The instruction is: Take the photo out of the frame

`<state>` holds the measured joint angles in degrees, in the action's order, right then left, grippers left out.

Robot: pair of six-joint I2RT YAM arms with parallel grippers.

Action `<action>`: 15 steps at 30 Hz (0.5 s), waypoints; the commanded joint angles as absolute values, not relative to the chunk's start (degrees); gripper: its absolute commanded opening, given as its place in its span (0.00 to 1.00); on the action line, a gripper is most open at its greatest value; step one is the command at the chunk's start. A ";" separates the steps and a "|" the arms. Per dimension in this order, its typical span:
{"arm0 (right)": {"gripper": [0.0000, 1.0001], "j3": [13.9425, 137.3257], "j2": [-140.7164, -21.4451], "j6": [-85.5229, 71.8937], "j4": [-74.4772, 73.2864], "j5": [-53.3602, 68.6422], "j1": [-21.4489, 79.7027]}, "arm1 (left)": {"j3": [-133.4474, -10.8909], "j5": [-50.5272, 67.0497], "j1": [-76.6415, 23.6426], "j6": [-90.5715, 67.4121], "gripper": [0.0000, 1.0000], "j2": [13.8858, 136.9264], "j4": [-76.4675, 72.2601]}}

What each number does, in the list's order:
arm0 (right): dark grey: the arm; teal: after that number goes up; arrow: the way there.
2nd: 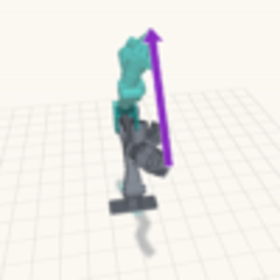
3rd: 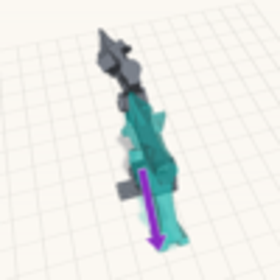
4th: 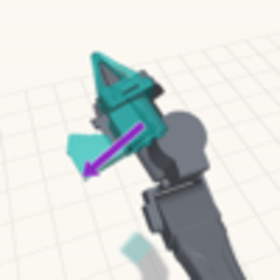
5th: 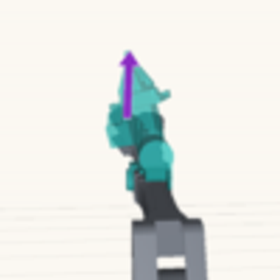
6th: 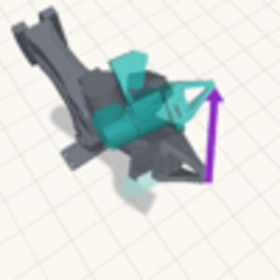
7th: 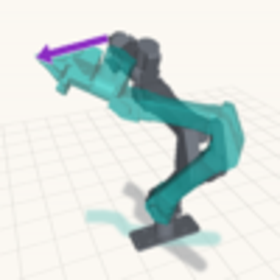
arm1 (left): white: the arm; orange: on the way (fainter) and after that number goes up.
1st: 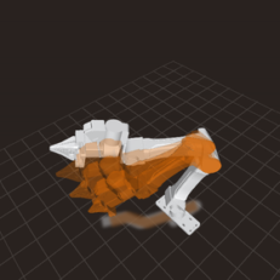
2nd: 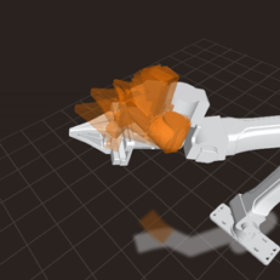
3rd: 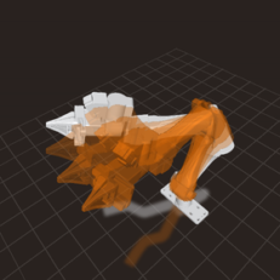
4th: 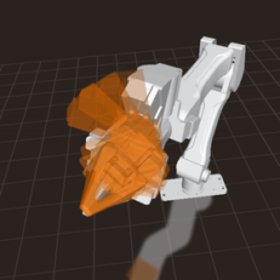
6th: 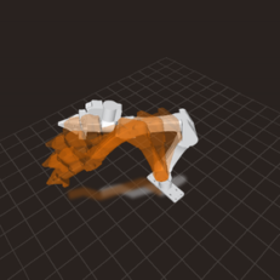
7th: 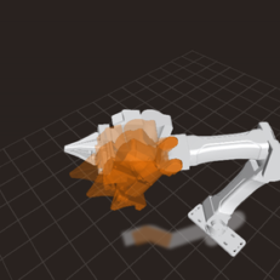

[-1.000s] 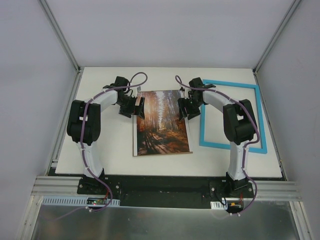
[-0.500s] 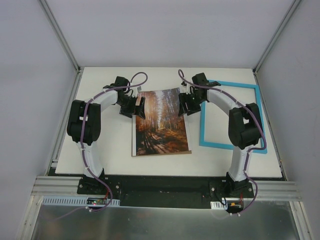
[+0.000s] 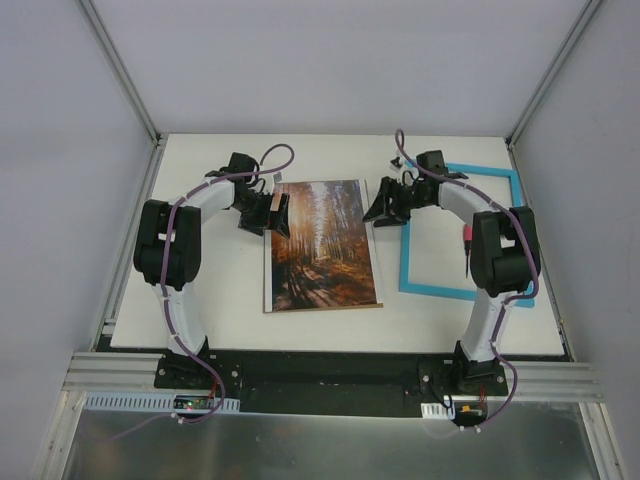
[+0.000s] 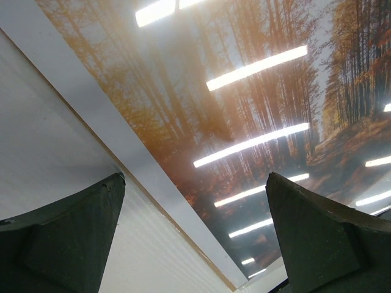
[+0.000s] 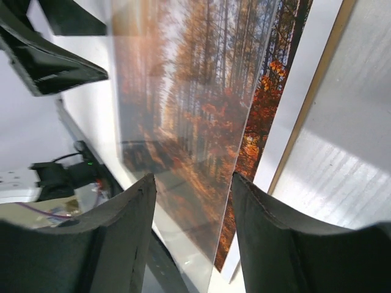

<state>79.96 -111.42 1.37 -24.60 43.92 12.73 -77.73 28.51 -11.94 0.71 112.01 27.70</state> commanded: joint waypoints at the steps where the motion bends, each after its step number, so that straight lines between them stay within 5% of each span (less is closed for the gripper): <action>1: 0.53 76.56 -111.88 -8.78 -11.44 59.31 10.38 | -76.11 30.76 -12.39 0.53 0.98 113.29 28.48; 15: 0.42 72.77 -112.41 -14.24 -0.53 67.24 10.46 | -75.94 31.38 -12.39 0.44 0.98 112.76 28.48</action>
